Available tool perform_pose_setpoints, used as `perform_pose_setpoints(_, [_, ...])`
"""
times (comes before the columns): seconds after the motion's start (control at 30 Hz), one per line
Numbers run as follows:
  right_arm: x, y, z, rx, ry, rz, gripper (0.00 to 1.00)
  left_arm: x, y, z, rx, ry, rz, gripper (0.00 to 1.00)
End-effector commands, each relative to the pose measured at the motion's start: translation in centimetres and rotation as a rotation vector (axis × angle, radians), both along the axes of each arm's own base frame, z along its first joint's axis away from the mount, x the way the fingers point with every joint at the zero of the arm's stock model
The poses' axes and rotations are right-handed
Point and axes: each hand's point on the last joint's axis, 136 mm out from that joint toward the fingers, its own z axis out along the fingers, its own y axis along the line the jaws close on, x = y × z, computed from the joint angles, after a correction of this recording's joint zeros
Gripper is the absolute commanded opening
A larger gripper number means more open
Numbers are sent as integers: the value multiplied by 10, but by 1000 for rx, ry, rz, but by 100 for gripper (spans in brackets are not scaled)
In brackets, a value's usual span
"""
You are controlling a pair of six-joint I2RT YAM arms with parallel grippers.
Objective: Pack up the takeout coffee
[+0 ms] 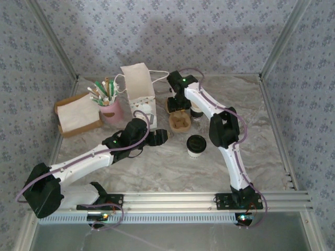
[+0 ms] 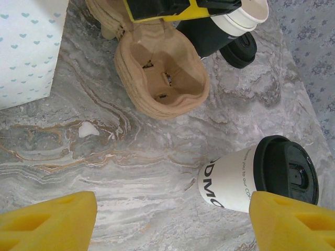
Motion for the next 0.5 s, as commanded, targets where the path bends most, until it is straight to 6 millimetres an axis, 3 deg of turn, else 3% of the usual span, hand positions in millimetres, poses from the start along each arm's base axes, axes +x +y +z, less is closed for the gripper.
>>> perform_pose_setpoints(0.0, [-4,-2,-10,-29,36,15,54,3,1,13,-13,-39,2,77])
perform_pose_setpoints(0.23, [-6,-4,-13,-45,46,14,51,3,2,13,-11,-40,0,77])
perform_pose_setpoints(0.47, [-9,-17,-12,-105,49,0,50,3,1,13,-12,-39,-3,77])
